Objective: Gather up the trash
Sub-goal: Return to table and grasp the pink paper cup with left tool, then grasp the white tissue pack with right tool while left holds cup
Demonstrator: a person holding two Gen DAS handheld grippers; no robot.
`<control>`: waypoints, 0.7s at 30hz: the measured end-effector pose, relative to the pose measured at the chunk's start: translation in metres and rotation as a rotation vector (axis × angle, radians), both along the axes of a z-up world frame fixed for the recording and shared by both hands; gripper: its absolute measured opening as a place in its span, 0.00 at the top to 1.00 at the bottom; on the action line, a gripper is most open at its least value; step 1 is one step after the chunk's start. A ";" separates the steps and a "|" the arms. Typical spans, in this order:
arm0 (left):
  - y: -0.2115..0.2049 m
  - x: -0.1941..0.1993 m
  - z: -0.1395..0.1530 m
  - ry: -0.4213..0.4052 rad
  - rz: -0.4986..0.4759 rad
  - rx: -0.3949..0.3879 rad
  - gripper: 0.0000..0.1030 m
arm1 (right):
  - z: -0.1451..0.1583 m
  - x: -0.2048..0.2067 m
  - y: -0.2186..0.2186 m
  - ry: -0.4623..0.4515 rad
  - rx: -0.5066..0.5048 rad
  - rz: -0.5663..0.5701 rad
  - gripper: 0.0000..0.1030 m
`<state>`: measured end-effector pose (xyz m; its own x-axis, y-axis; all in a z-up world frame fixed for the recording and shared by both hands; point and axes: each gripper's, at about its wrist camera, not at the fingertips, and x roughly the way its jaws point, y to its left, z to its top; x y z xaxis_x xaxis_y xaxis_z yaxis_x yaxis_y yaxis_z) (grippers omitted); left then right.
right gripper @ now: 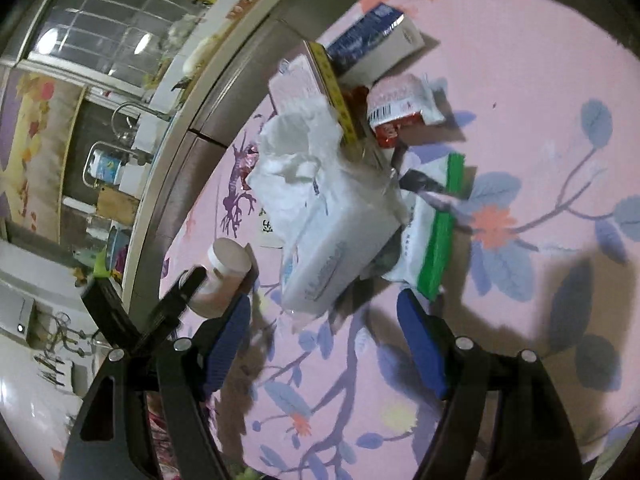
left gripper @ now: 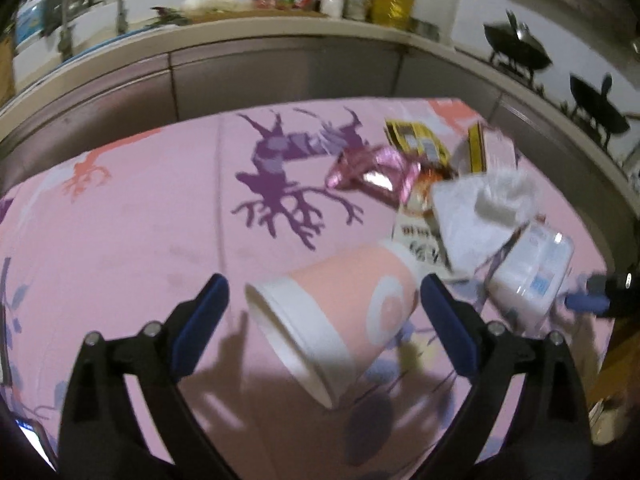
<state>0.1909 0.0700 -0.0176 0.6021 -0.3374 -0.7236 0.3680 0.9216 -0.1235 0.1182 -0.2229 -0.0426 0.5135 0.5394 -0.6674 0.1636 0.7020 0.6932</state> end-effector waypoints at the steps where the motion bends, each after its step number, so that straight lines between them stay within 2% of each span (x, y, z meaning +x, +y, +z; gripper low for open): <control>1: -0.001 0.000 -0.003 0.005 -0.008 0.001 0.10 | -0.001 0.001 0.001 0.002 0.004 -0.002 0.29; 9: 0.000 0.004 -0.010 0.004 -0.010 -0.027 0.10 | -0.013 0.021 0.016 0.039 0.021 0.003 0.29; 11: -0.001 0.001 -0.010 -0.006 -0.010 -0.028 0.13 | -0.018 0.023 0.018 0.050 0.031 0.003 0.29; 15: -0.002 -0.009 -0.006 -0.029 -0.017 -0.041 0.29 | -0.025 0.025 0.019 0.048 0.045 -0.004 0.30; 17: -0.002 -0.014 -0.003 -0.032 -0.013 -0.053 0.36 | -0.026 0.025 0.018 0.035 0.050 0.000 0.46; 18: -0.002 -0.016 -0.002 -0.029 -0.010 -0.062 0.40 | -0.027 0.026 0.019 0.034 0.056 0.012 0.61; 19: -0.003 -0.018 -0.001 -0.025 -0.006 -0.069 0.42 | -0.028 0.026 0.020 0.035 0.067 0.019 0.66; 21: -0.003 -0.022 0.002 -0.013 -0.004 -0.091 0.51 | -0.028 0.022 0.020 0.030 0.085 0.031 0.71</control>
